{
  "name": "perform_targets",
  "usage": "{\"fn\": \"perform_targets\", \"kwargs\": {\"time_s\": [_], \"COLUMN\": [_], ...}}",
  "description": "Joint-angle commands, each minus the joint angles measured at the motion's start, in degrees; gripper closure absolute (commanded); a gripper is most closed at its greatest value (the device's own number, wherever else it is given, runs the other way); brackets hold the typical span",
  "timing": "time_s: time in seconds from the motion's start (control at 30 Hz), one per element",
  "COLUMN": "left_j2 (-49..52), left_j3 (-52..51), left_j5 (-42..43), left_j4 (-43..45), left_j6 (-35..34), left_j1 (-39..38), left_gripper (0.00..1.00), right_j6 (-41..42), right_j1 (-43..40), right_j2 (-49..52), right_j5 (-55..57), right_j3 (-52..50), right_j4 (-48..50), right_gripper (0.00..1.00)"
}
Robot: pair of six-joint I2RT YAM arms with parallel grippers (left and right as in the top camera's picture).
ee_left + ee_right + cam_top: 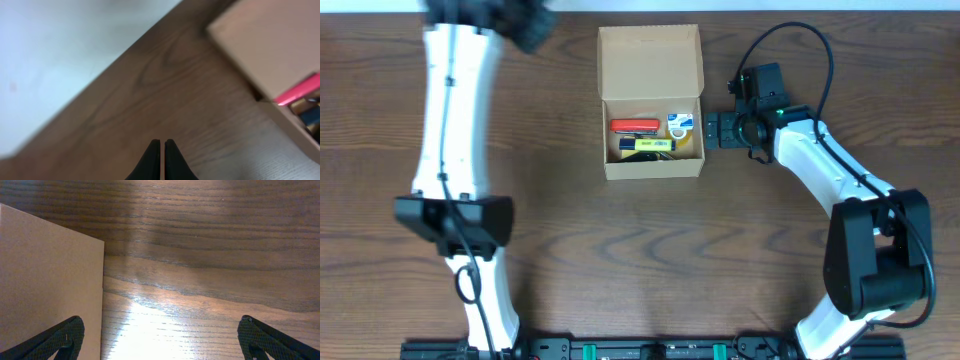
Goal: Pack container
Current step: 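Withdraw the left gripper up and left away from the box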
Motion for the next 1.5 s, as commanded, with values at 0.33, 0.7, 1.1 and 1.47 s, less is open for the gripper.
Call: {"fn": "perform_targets", "kwargs": {"time_s": [0.33, 0.7, 1.1, 1.47], "left_j2": [4.57, 9.84, 10.16, 11.98], "left_j3": [-7.54, -9.62, -9.62, -9.88], "left_j5": [16.31, 21.03, 22.56, 27.47], "left_j4": [2.54, 2.14, 0.96, 2.54], "left_j6": [-5.92, -8.44, -12.00, -18.53], "left_j1": [15.10, 12.20, 10.91, 6.03], "left_gripper": [0.94, 0.94, 0.94, 0.94], "right_j6": [0.59, 0.59, 0.59, 5.77], "right_j1": [-0.28, -0.28, -0.24, 0.39], "right_j2": [0.02, 0.02, 0.02, 0.02], "right_j5": [-0.20, -0.20, -0.20, -12.33], "right_j3": [0.04, 0.04, 0.04, 0.04], "right_j4": [-0.04, -0.04, 5.35, 6.58], "right_gripper": [0.01, 0.01, 0.01, 0.01]}}
